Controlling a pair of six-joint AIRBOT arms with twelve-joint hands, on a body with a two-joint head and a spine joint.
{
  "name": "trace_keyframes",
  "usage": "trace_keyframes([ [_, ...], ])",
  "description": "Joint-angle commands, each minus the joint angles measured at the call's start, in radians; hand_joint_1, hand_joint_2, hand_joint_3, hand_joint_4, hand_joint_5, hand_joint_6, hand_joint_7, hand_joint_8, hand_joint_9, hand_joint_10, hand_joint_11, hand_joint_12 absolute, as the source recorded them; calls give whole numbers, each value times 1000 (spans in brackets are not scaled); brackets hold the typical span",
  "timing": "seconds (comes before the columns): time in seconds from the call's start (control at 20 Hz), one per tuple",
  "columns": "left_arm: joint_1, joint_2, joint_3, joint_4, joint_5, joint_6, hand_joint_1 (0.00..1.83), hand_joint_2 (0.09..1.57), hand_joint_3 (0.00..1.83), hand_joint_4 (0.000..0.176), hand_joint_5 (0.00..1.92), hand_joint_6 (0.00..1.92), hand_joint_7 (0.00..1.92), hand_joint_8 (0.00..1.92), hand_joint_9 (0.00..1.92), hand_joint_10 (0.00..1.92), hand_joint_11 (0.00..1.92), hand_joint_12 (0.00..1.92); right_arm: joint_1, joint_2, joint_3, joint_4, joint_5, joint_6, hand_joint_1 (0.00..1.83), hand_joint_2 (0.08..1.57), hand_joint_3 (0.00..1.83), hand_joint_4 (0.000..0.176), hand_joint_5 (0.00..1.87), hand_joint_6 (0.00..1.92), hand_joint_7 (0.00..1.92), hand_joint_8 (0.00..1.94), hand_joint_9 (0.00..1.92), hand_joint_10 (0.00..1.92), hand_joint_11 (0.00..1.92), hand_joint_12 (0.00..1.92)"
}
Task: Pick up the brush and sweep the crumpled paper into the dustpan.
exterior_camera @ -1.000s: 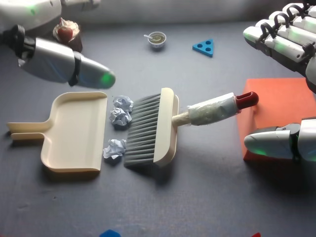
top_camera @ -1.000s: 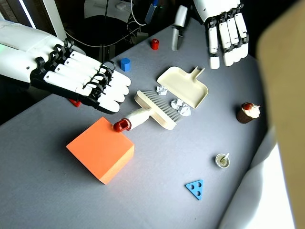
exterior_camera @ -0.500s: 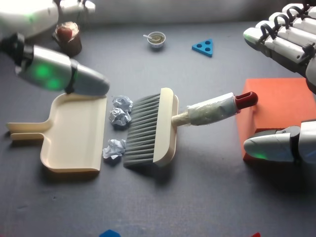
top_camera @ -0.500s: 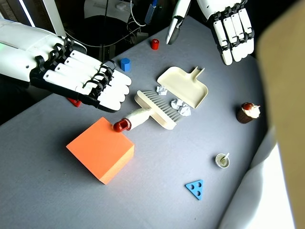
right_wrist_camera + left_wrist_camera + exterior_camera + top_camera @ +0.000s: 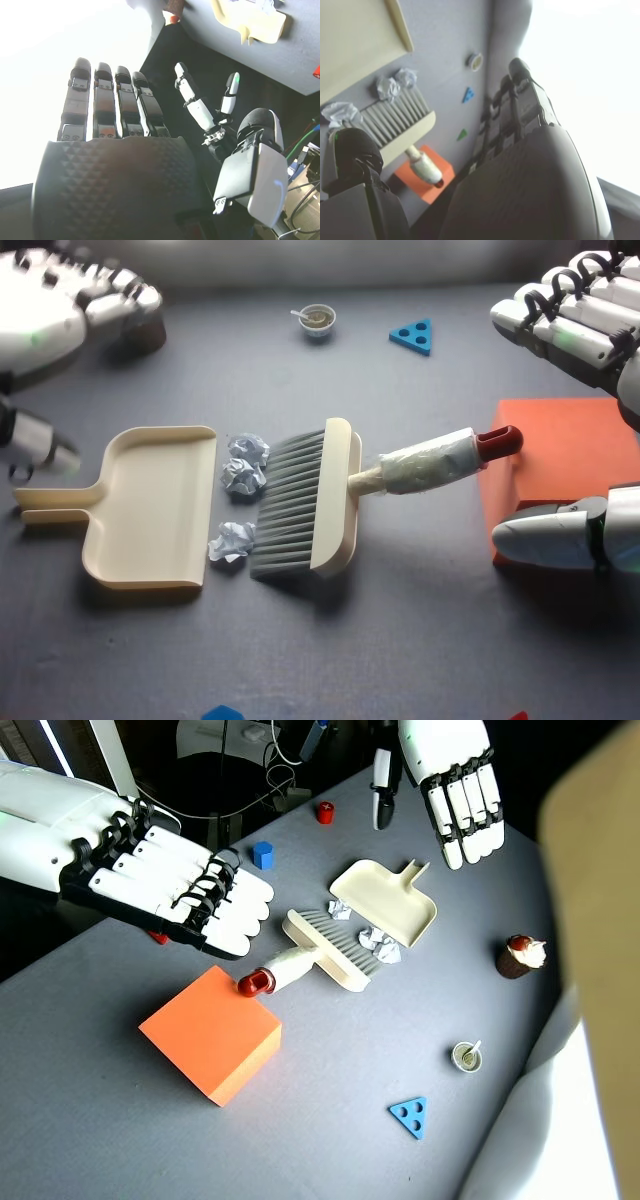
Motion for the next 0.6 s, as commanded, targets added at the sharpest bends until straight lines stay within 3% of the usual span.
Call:
trace_keyframes([
  [0.0, 6, -4, 1, 70, -88, -56, 973, 962, 2, 0, 60, 1, 46, 0, 80, 1, 64, 277, 13, 12, 1, -34, -102, 1, 0, 855, 0, 0, 42, 5, 69, 2, 83, 1, 54, 74],
  [0.1, 72, -4, -4, 133, -159, -171, 1002, 941, 0, 0, 274, 11, 203, 7, 184, 7, 97, 358, 13, 12, 1, -34, -102, 1, 0, 858, 0, 0, 49, 7, 71, 2, 81, 0, 57, 72],
  [0.2, 116, -8, -6, 145, -192, -208, 979, 939, 0, 26, 440, 11, 269, 3, 224, 3, 113, 385, 13, 12, 1, -34, -102, 1, 0, 861, 2, 0, 52, 6, 73, 2, 86, 2, 66, 73],
  [0.4, 197, -30, 3, 160, -250, -275, 942, 980, 2, 52, 535, 10, 318, 8, 264, 7, 118, 408, 13, 12, 1, -34, -102, 1, 0, 872, 4, 0, 80, 12, 90, 6, 95, 6, 89, 75],
  [0.55, 237, -61, 21, 175, -289, -316, 924, 992, 4, 55, 558, 11, 286, 0, 231, 0, 117, 418, 13, 12, 1, -34, -102, 1, 0, 876, 4, 0, 73, 6, 91, 5, 98, 5, 93, 72],
])
